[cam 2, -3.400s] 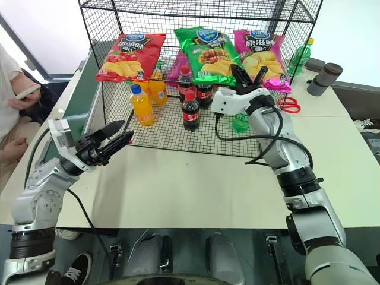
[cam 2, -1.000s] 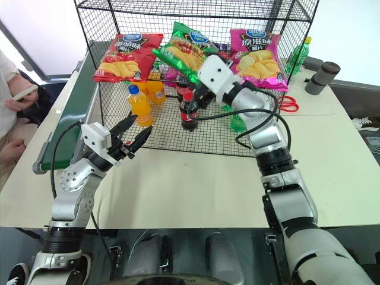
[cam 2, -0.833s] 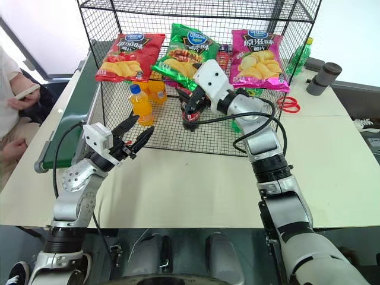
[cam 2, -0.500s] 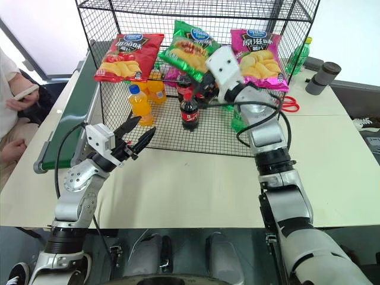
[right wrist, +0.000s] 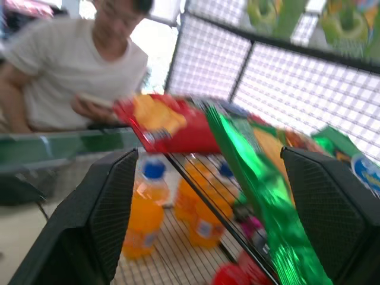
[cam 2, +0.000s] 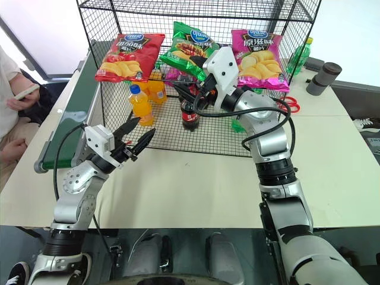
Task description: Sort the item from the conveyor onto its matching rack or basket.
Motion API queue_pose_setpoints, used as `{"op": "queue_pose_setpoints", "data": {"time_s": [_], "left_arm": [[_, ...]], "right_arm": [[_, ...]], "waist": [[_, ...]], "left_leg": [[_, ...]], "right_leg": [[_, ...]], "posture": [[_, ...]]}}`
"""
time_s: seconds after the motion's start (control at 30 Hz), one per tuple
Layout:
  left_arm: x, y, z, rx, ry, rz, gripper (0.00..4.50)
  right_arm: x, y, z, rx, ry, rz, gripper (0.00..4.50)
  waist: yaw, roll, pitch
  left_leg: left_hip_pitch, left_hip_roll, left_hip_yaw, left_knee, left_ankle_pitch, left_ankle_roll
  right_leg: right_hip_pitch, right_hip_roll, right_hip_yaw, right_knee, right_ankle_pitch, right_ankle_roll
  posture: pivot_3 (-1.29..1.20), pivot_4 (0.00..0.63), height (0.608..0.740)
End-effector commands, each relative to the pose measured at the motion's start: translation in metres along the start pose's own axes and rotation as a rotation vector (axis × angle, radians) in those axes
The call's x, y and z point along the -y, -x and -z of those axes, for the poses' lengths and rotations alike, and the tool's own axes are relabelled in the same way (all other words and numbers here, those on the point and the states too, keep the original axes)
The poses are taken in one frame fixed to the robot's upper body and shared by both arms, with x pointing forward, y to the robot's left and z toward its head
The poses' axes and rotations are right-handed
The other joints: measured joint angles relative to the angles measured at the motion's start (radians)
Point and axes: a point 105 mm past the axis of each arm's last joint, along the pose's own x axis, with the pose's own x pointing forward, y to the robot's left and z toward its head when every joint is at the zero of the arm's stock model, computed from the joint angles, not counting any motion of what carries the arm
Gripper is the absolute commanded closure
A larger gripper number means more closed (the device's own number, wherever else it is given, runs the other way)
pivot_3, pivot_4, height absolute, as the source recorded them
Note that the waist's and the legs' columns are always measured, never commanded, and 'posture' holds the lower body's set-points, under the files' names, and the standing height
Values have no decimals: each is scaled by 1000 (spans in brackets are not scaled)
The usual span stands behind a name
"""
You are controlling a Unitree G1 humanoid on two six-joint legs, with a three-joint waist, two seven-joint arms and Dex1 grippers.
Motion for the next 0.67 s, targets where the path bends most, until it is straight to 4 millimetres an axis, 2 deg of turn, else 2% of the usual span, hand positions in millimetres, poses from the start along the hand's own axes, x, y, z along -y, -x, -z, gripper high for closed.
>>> {"op": "queue_pose_setpoints", "data": {"time_s": [0.03,0.13,0.23,0.3,0.4,0.5,0.67], "left_arm": [[-6,7,-20,52,24,31,1619],[-11,22,-25,9,61,87,1619],[-23,55,-20,-117,134,136,1619],[-37,69,-22,-172,147,118,1619],[-56,81,-21,-245,144,62,1619],[-68,86,-19,-278,135,32,1619],[-76,85,-11,-315,93,16,1619]], "right_arm": [[6,22,-26,92,-47,21,490],[-12,55,-21,50,-115,-99,490],[-35,112,6,-166,-145,-225,490],[-39,147,16,-272,-221,-243,490],[-37,181,26,-361,-220,-195,490],[-38,204,34,-422,-241,-167,490],[-37,210,43,-442,-240,-139,490]], "waist": [[1,0,0],[5,0,0],[5,0,0],[3,0,0],[-1,0,0],[-2,0,0],[0,0,0]], "left_leg": [[0,0,0,0,0,0],[-1,1,-1,0,0,1],[-1,2,-2,-1,-1,2],[-1,2,-2,-2,-2,3],[1,1,-2,-1,-2,3],[5,0,-2,-1,-2,2],[4,0,-2,-1,-2,2]], "right_leg": [[0,0,0,0,0,0],[1,-1,-1,-2,0,0],[1,-2,-2,-3,0,0],[2,-2,-2,-5,-1,0],[3,-2,-2,-5,-1,-1],[7,-1,-2,-5,-2,-5],[5,-1,-1,-5,-2,-5]], "posture": [[0,150,740],[0,150,740],[0,150,740],[0,150,740],[0,150,740],[0,150,740],[0,150,740]]}}
